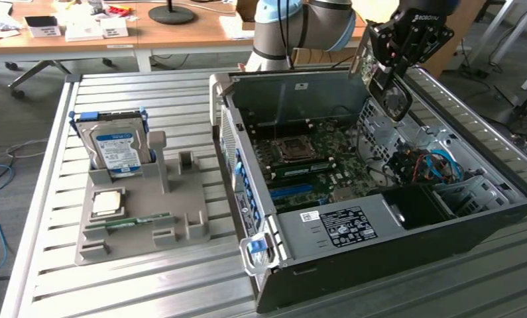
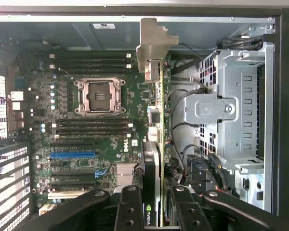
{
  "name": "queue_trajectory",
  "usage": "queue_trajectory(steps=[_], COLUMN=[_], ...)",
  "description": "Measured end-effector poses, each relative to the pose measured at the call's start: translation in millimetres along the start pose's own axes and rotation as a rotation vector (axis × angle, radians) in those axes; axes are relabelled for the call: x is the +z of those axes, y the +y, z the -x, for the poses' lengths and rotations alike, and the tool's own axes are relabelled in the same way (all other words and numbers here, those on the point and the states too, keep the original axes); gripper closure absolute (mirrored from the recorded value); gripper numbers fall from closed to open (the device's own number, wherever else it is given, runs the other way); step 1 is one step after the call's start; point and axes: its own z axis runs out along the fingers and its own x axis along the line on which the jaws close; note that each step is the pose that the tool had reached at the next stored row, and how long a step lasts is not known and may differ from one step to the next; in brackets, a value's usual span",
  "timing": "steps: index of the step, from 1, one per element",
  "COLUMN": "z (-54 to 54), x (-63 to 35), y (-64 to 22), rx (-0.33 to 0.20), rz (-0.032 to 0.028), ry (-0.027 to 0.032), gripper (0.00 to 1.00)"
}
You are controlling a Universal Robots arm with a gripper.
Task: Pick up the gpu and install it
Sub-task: 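Pick up the gpu and move the gpu toward the slot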
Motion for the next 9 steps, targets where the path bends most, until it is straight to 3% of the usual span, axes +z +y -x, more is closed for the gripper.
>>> queue_trajectory(steps=[9], z=[0.2], x=[0.0], y=[0.0], rx=[0.000], rz=[0.0000], ry=[0.0000], gripper=[0.73])
